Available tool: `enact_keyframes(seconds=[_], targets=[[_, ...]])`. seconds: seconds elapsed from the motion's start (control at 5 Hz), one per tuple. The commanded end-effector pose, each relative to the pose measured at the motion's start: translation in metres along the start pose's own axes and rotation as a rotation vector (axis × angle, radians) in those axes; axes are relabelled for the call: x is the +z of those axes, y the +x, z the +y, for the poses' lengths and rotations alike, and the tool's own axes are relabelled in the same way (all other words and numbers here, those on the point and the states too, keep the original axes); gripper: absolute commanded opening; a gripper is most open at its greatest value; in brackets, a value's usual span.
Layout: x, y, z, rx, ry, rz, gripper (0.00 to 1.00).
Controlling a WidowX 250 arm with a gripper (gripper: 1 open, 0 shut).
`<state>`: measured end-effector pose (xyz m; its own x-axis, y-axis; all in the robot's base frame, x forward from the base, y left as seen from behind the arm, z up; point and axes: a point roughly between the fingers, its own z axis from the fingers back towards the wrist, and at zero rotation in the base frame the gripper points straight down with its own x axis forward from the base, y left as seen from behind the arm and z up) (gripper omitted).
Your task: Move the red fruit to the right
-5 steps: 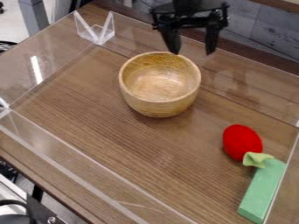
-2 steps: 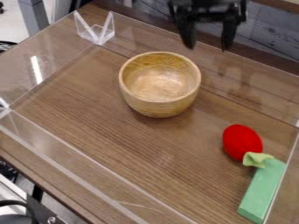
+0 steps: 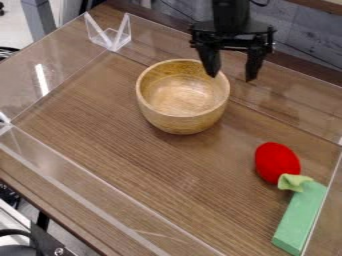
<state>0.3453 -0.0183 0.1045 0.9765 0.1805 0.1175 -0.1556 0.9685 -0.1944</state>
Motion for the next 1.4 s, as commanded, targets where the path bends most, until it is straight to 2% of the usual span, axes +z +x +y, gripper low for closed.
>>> enact_keyframes(seconds=[0.0,0.4,0.8,1.2], targets=[[0.039,0.006,-0.005,0.030,-0.027,-0.093,1.00],[0.054,0.009,0.002,0.002,-0.036,-0.088,1.00],[0.039,0.001,0.009,-0.019,-0.024,-0.072,1.00],[0.047,0.012,0.002,-0.084,-0.057,-0.069,1.00]])
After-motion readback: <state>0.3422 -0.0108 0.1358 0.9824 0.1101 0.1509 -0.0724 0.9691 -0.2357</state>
